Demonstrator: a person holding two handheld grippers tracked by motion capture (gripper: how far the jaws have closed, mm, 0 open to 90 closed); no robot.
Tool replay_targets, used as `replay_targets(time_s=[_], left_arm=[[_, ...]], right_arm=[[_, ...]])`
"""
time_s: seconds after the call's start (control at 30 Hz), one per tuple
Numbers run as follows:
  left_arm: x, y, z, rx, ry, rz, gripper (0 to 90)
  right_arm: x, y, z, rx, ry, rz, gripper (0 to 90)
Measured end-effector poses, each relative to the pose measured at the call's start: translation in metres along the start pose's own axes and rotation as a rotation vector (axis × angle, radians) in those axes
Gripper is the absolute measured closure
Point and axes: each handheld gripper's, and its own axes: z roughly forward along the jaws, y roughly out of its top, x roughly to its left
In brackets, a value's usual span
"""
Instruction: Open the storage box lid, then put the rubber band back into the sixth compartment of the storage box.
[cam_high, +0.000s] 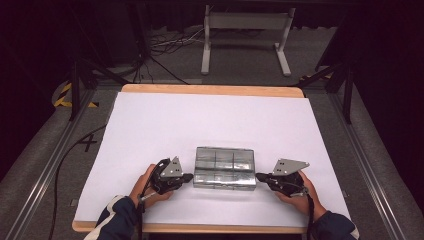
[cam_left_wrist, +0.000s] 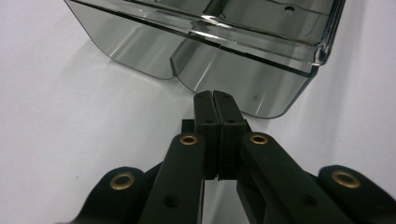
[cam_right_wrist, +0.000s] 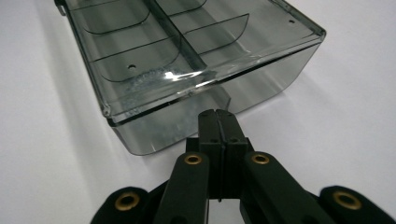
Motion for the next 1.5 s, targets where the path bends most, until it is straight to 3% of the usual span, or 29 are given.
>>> replay_targets(time_s=[0.33,1.07,1.5], left_arm=[[0.002,-0.002,-0.012,-0.017,0.044,-0.007,87.9],[0.005,-0.001,-0.031,-0.074,0.085,-0.016,84.5],[0.013,-0.012,-0.042,-0.078,0.105,-0.029,83.2]], right_arm=[[-0.003,0.002,-0.008,-0.022,-0.021,-0.009,90.0],[-0.002,0.006,-0.018,-0.028,-0.036,-0.045,86.6],[-0.004,0.009,-0.020,-0.013,-0.045,-0.052,83.5]])
